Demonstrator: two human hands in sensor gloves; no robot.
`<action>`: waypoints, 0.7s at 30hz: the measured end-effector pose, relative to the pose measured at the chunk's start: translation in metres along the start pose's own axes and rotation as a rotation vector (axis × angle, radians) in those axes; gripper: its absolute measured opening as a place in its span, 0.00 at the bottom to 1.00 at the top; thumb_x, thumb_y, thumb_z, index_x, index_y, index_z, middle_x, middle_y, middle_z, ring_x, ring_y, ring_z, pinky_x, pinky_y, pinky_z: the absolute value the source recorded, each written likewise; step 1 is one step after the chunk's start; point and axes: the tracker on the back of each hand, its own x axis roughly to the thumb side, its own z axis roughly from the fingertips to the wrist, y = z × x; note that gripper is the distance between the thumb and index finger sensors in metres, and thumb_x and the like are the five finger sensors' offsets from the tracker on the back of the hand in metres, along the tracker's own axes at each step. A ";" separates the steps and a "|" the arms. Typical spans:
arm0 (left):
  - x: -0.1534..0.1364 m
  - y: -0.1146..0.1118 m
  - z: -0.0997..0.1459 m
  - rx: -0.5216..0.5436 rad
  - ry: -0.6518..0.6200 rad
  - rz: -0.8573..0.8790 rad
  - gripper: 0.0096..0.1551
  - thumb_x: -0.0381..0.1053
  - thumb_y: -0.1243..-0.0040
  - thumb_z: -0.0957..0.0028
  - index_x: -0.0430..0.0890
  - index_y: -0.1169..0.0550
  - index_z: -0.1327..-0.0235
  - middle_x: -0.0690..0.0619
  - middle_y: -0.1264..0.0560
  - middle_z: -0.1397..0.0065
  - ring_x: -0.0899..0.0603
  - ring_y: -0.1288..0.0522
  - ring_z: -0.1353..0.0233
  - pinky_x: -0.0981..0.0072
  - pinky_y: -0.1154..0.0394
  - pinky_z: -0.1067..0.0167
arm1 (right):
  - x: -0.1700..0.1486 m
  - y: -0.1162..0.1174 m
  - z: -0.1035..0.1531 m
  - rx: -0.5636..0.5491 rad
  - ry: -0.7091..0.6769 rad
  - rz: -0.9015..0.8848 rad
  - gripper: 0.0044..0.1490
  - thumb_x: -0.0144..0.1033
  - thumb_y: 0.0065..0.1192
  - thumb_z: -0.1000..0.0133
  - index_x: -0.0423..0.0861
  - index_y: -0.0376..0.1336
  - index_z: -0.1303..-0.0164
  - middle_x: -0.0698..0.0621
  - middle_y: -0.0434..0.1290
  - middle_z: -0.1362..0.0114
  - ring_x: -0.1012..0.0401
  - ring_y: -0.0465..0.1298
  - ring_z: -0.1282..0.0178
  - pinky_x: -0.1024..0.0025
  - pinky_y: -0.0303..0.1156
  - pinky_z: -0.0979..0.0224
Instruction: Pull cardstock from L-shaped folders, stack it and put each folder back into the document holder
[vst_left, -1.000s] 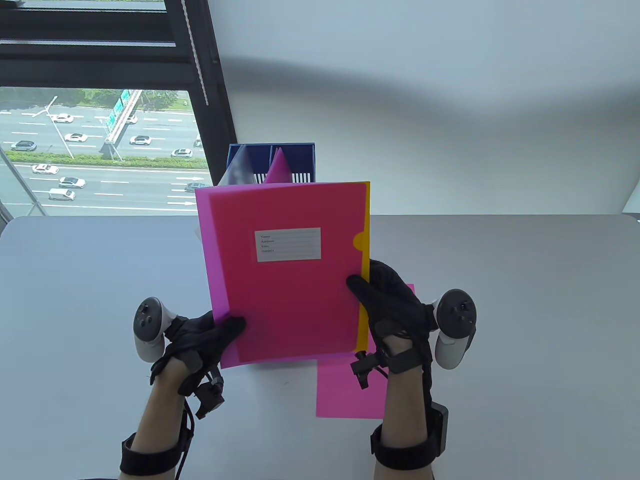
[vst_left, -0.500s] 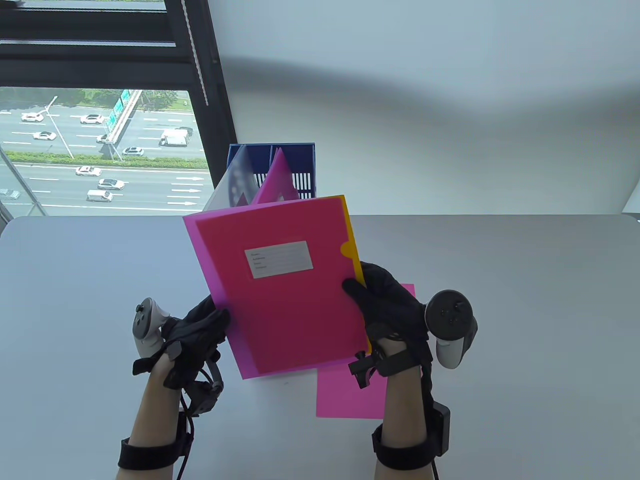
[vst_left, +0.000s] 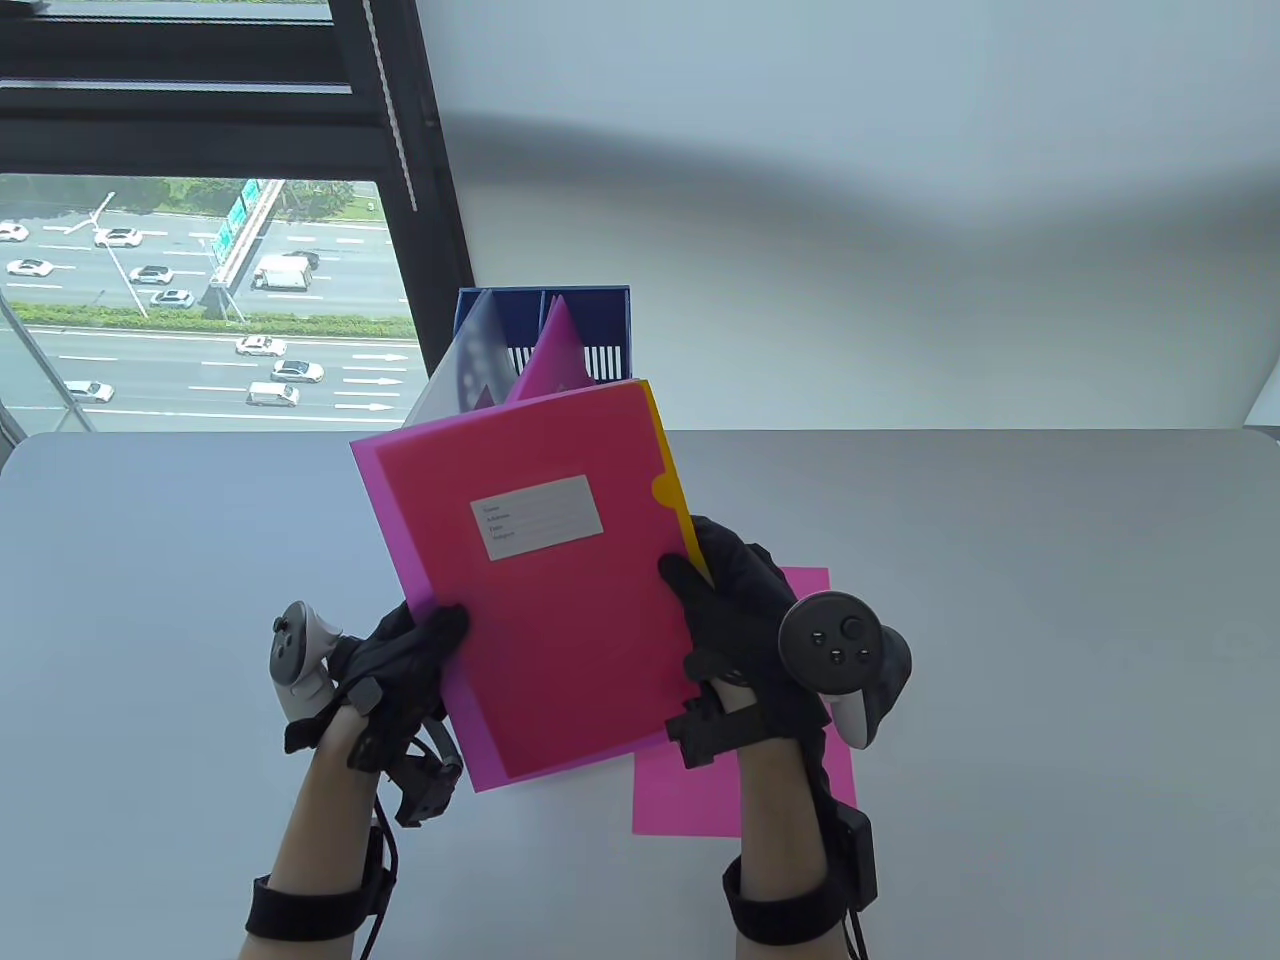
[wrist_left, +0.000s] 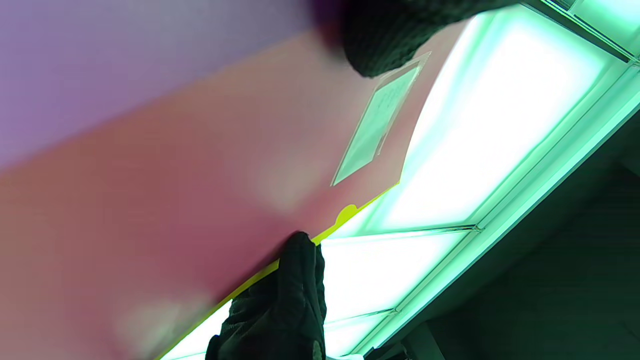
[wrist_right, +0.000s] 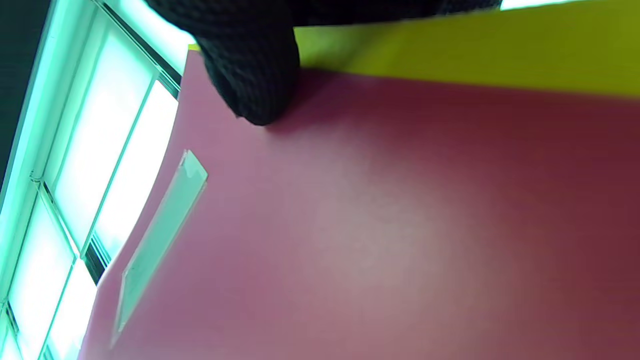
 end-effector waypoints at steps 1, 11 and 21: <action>0.000 -0.001 0.000 0.002 -0.002 0.004 0.25 0.53 0.45 0.34 0.47 0.27 0.25 0.49 0.21 0.34 0.41 0.16 0.39 0.42 0.30 0.28 | 0.002 0.001 0.002 -0.043 -0.017 0.029 0.32 0.46 0.74 0.39 0.53 0.64 0.26 0.53 0.75 0.30 0.61 0.83 0.44 0.50 0.61 0.18; 0.000 -0.007 -0.002 0.002 -0.003 0.010 0.26 0.53 0.45 0.34 0.46 0.27 0.25 0.48 0.21 0.34 0.41 0.16 0.39 0.43 0.30 0.28 | 0.015 0.006 0.010 -0.190 -0.107 0.247 0.35 0.47 0.75 0.40 0.56 0.59 0.26 0.54 0.68 0.23 0.62 0.83 0.43 0.52 0.62 0.18; 0.004 -0.001 0.000 0.026 -0.008 -0.050 0.25 0.52 0.44 0.34 0.46 0.26 0.26 0.48 0.20 0.35 0.40 0.15 0.40 0.43 0.30 0.28 | -0.003 -0.006 0.001 0.010 -0.030 -0.098 0.22 0.55 0.71 0.38 0.54 0.72 0.40 0.49 0.73 0.26 0.58 0.83 0.44 0.48 0.63 0.21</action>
